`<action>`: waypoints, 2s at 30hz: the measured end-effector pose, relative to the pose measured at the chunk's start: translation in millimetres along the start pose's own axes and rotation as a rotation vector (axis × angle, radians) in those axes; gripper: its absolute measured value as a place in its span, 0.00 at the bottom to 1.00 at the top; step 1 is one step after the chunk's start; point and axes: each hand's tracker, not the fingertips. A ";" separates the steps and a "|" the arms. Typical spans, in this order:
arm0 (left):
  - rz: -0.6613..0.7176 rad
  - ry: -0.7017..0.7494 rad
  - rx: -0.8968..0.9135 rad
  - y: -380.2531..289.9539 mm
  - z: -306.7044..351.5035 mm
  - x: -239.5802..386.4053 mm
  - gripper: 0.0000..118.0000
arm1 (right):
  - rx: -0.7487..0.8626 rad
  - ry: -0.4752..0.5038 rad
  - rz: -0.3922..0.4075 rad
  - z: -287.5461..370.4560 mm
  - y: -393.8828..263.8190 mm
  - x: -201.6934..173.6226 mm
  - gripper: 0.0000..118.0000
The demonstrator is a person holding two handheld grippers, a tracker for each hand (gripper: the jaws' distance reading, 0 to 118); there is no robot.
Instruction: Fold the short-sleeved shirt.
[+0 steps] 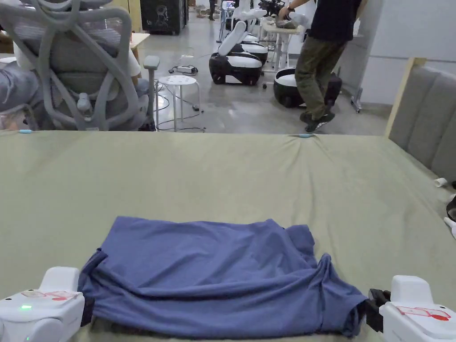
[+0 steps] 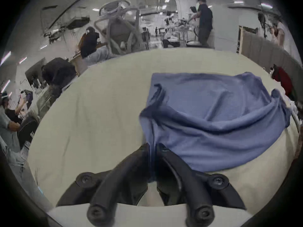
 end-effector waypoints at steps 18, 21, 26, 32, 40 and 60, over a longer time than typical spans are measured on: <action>0.050 -0.020 -0.060 -10.3 11.0 4.0 0.04 | -0.231 0.173 0.049 -66.6 -13.8 -16.7 0.10; 0.068 -0.021 -0.022 -7.9 31.7 0.8 0.04 | -0.190 0.166 0.026 -42.1 -2.8 -9.6 0.10; 0.070 -0.033 0.045 -4.6 79.9 -7.4 0.04 | -0.115 0.176 0.019 22.9 17.5 3.2 0.10; 0.075 -0.081 0.009 -40.5 118.4 -11.7 0.04 | -0.225 0.189 0.075 60.8 -0.2 7.6 0.10; 0.125 -0.071 -0.078 -99.1 100.6 -4.0 0.08 | -0.291 0.160 -0.037 37.8 -61.1 7.7 0.10; 0.002 -0.067 0.350 -10.8 138.2 80.0 0.00 | 0.208 0.218 0.109 91.8 13.1 -111.3 0.00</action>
